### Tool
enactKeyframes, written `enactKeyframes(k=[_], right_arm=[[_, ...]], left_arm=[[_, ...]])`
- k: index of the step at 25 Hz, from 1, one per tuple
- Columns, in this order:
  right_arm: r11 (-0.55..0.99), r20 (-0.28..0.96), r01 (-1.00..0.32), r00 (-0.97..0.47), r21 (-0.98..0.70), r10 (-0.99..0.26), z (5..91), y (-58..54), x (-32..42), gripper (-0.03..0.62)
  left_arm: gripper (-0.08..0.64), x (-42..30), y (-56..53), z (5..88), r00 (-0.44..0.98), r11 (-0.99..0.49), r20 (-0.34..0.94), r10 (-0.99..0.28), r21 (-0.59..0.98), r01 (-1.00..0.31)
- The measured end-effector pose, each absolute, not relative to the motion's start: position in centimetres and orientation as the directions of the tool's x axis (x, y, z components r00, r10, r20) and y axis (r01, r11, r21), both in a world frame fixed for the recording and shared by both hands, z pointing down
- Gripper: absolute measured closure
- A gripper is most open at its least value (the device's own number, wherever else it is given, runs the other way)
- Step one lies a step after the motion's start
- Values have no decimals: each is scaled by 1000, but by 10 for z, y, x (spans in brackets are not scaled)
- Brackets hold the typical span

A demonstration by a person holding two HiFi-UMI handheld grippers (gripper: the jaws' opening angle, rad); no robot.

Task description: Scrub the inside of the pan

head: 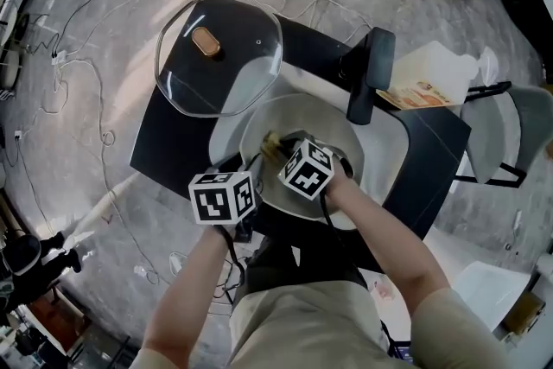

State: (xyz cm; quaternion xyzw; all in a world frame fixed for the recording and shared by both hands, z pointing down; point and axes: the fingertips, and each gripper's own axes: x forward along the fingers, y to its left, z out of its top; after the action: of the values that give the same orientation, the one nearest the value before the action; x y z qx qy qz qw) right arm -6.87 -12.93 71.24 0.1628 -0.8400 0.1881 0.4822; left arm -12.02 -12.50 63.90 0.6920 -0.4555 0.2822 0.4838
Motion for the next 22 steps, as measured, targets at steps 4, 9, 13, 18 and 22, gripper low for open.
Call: enactKeyframes(k=[4,9,13,18,22], right_arm=[[879,936,-477,-307,3,-170,732,-143,-32,546],[878,973,-478,-185,33,-137,740,-128,8,548],[879,991,-472,-130,-70,9,737,-98,34,548],[868,959,-410,-170,-279,228,710,-56,35,548],[853,932,-381,-210,-357,296,691,-37,15,549]], left_arm=[[390,-120,-125,638,440,-105,821,-363,433,-895],[382,-119,-124,639,443,-109,818,-366,435,-894],[376,-120,-124,639,446,-110,816,-367,439,-892],[376,-118,-124,637,434,-122,821,-370,420,-899],[376,-117,-121,634,434,-127,818,-378,418,-899]])
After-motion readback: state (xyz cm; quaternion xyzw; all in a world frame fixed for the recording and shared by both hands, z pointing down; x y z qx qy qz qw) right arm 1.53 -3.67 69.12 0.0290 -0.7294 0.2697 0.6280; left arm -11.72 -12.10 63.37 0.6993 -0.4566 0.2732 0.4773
